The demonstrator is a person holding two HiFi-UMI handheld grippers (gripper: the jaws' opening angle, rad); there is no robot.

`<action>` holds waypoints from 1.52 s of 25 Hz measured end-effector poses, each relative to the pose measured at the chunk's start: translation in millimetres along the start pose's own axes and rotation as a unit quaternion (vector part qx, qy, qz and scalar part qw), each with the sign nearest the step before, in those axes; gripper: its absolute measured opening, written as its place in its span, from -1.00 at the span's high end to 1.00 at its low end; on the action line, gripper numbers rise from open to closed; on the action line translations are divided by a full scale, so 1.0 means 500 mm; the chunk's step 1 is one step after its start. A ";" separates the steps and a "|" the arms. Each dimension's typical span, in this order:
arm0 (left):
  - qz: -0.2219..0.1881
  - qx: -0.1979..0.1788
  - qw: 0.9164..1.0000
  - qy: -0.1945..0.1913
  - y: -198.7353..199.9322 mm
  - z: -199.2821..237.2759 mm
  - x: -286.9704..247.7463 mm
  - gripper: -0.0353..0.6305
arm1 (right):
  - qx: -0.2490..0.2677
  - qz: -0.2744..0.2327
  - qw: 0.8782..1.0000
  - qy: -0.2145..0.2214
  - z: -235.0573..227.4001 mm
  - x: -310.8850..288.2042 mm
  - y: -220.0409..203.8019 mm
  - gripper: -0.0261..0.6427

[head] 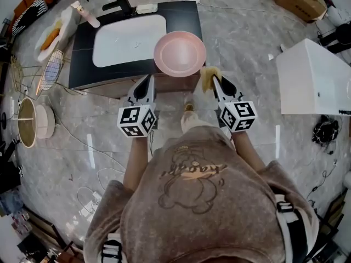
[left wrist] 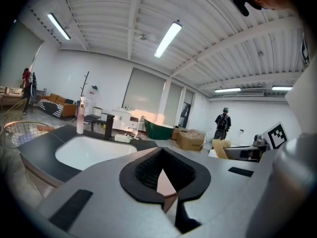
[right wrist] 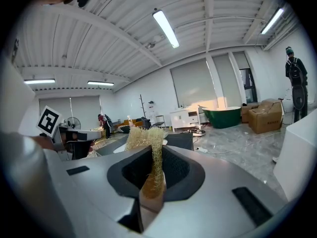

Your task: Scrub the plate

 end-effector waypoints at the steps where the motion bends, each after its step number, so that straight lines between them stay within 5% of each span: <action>1: 0.001 0.001 1.000 0.003 0.011 0.002 -0.024 0.84 | 0.000 0.001 1.000 0.004 -0.019 -0.019 0.014 0.78; 15: 0.014 0.006 0.999 0.038 0.074 0.056 -0.208 0.84 | -0.003 0.010 0.999 0.046 -0.152 -0.217 0.098 0.78; 29: 0.028 -0.026 0.998 -0.043 0.127 0.127 -0.300 0.83 | -0.024 -0.006 1.000 -0.007 -0.127 -0.282 0.119 0.78; 38: 0.087 -0.013 0.990 -0.108 0.076 0.188 -0.404 0.12 | -0.027 -0.001 0.999 -0.039 -0.126 -0.286 0.109 0.78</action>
Point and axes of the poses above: the fingertips, and each gripper's own axes: x backward along the fingers, z to its left, y out of its top, the point moved 8 cm from there along x, backward along the fingers, and after that the axes turned 5 degrees about y, right-handed, at the moved point
